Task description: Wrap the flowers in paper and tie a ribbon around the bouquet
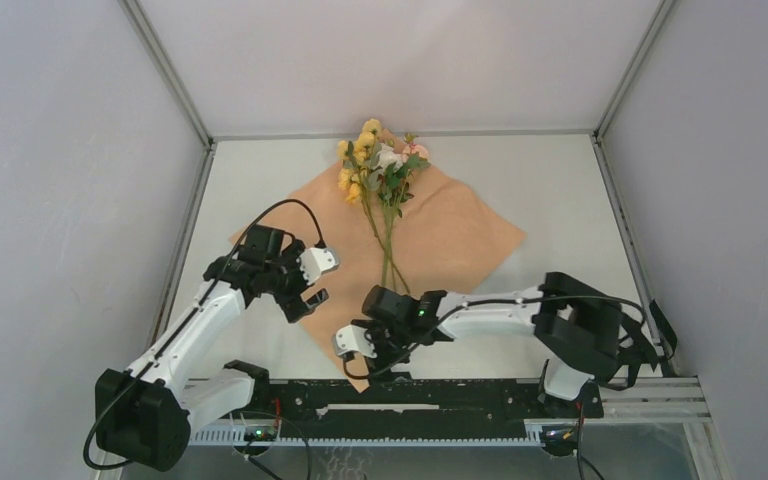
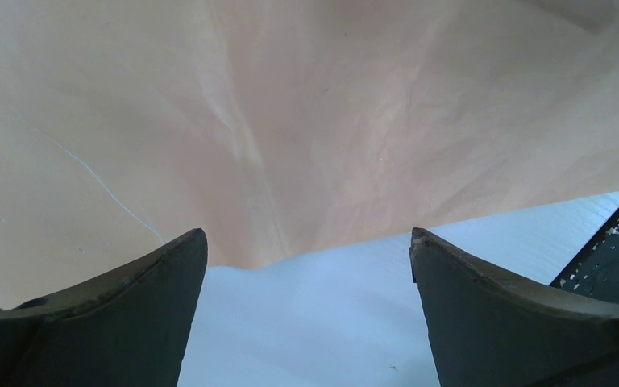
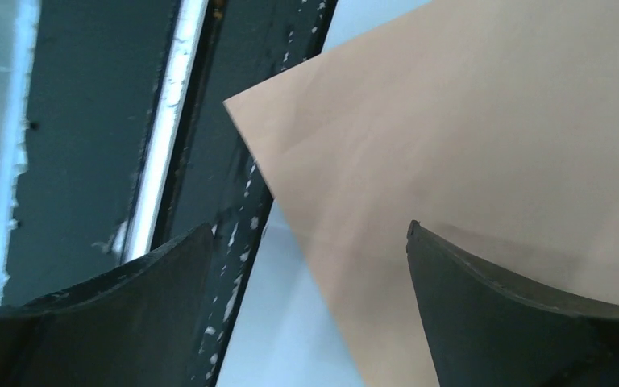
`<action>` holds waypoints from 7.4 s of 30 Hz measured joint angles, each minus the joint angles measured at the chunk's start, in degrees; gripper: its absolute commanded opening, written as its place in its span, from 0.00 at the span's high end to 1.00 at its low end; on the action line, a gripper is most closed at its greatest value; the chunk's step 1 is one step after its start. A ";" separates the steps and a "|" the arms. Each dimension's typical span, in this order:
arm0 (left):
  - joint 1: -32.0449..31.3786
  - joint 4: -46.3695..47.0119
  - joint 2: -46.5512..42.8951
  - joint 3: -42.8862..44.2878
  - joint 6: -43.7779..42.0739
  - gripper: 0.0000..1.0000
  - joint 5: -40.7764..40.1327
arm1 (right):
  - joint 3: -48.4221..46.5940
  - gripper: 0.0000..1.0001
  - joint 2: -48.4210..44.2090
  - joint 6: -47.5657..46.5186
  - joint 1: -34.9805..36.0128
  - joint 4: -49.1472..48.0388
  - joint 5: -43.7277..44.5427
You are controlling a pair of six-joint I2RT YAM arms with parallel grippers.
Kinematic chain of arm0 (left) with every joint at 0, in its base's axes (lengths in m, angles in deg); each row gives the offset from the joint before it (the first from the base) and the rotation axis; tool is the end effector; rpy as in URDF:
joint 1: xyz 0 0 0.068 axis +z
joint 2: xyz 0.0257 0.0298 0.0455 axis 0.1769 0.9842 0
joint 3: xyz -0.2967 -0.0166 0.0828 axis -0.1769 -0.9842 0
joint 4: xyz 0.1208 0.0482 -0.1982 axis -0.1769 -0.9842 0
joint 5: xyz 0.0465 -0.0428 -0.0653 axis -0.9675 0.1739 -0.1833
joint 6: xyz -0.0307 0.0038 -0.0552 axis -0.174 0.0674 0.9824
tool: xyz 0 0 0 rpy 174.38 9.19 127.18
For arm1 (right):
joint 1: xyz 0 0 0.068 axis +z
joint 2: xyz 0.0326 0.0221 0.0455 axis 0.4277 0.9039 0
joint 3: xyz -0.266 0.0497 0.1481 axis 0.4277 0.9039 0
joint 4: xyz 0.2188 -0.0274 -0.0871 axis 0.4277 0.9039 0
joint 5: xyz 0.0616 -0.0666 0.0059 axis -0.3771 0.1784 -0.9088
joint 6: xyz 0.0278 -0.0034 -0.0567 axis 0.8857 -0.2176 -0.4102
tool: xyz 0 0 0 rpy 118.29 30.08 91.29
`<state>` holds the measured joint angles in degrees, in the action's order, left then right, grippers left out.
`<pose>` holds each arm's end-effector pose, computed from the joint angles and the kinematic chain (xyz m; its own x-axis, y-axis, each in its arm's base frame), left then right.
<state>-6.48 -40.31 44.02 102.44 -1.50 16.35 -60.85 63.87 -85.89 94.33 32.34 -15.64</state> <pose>0.1431 -0.0589 0.2587 -0.3226 0.7783 -0.5386 0.8811 0.4548 0.1294 0.0879 0.2889 0.2137 0.2556 -0.7353 -0.6277 -0.9338 -0.3560 0.0368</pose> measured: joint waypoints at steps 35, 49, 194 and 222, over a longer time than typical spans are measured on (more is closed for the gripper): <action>-10.40 -3.41 -2.49 -6.69 -8.28 0.00 -0.96 | 3.34 0.39 -1.95 31.10 -15.41 -11.93 -10.47; -36.59 6.82 -7.93 -17.14 -15.43 0.00 -3.65 | 27.67 0.35 -27.80 72.24 -29.62 -7.02 9.07; -15.23 0.24 35.28 20.59 24.70 0.83 9.51 | 13.77 0.84 5.40 65.66 -39.63 -25.64 -13.81; -11.32 2.23 41.46 18.40 28.94 0.82 5.64 | 10.32 0.90 2.60 65.83 -32.52 -16.81 0.15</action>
<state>-17.80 -38.08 85.48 120.85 27.44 21.99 -50.53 66.47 -20.06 61.81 15.53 -15.49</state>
